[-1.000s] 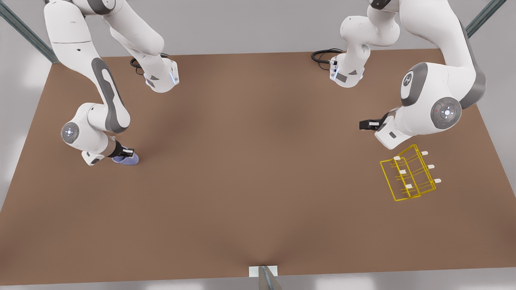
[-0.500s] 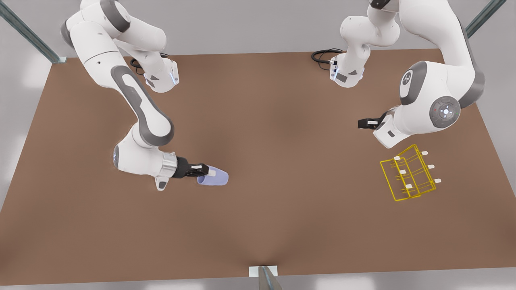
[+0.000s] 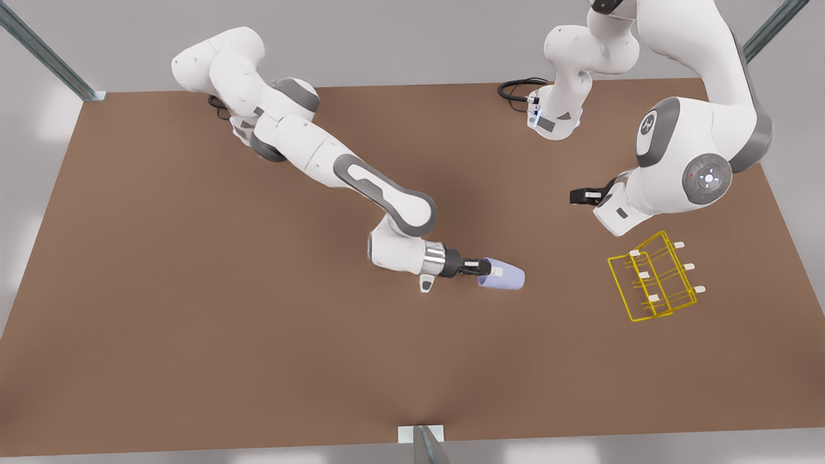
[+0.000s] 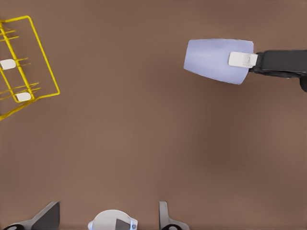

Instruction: Place the cup on the cup holder

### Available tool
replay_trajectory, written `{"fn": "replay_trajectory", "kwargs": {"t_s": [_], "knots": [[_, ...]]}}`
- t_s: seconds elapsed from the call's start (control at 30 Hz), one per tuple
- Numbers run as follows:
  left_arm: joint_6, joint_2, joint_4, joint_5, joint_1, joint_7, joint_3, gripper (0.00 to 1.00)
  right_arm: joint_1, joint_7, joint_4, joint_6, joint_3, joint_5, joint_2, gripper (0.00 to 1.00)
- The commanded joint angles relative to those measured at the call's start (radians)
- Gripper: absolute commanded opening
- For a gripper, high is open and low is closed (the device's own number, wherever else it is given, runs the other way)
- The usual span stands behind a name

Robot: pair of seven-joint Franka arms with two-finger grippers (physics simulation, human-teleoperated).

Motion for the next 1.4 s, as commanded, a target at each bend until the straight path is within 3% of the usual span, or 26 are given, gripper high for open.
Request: {"fn": "replay_trajectory", "kwargs": {"t_s": [0.0, 0.43, 0.47, 0.5, 0.53, 0.87, 1.07, 1.17, 1.2, 1.27, 1.33, 1.37], "knots": [[-0.001, -0.002, 0.000, 0.000, 0.000, 0.001, 0.000, 1.00, 0.013, 0.004, 0.006, 0.090, -0.010, 0.002, 0.010, 0.21], [0.010, -0.005, -0.007, 0.010, 0.000, -0.013, 0.000, 1.00, 0.025, -0.004, 0.001, 0.076, -0.045, -0.006, 0.076, 0.21], [0.002, -0.003, -0.009, 0.010, -0.002, -0.013, 0.000, 1.00, 0.025, 0.004, 0.001, 0.076, -0.044, -0.004, 0.078, 0.46], [0.005, 0.000, -0.009, 0.010, -0.002, -0.013, 0.000, 1.00, 0.025, 0.007, 0.000, 0.076, -0.045, -0.004, 0.078, 0.83], [0.011, -0.002, -0.009, 0.013, -0.002, -0.013, 0.002, 1.00, 0.025, 0.009, 0.000, 0.076, -0.044, -0.004, 0.078, 1.00], [0.011, 0.026, -0.007, 0.014, -0.002, -0.013, 0.006, 1.00, 0.014, 0.124, -0.082, 0.113, -0.047, 0.002, 0.061, 1.00], [0.015, 0.029, -0.007, 0.014, -0.002, -0.013, 0.006, 1.00, -0.095, 0.222, -0.462, 0.176, -0.059, -0.004, -0.191, 1.00], [0.018, 0.034, -0.006, 0.014, -0.002, -0.028, 0.006, 1.00, -0.110, 0.219, -0.525, 0.188, -0.061, -0.006, -0.226, 1.00], [0.056, 0.038, -0.009, 0.013, -0.006, -0.193, -0.001, 1.00, -0.111, 0.219, -0.525, 0.188, -0.061, -0.006, -0.224, 1.00], [0.198, 0.084, -0.073, 0.068, -0.017, -0.813, -0.161, 1.00, -0.110, 0.214, -0.517, 0.186, -0.084, -0.009, -0.223, 1.00], [0.341, 0.123, -0.139, 0.071, -0.017, -1.089, -0.179, 1.00, -0.137, 0.216, -0.540, 0.179, -0.113, -0.010, -0.264, 1.00], [0.399, 0.179, -0.138, 0.071, -0.026, -1.289, -0.179, 1.00, -0.212, 0.214, -0.635, 0.122, -0.113, -0.012, -0.364, 1.00]]}}
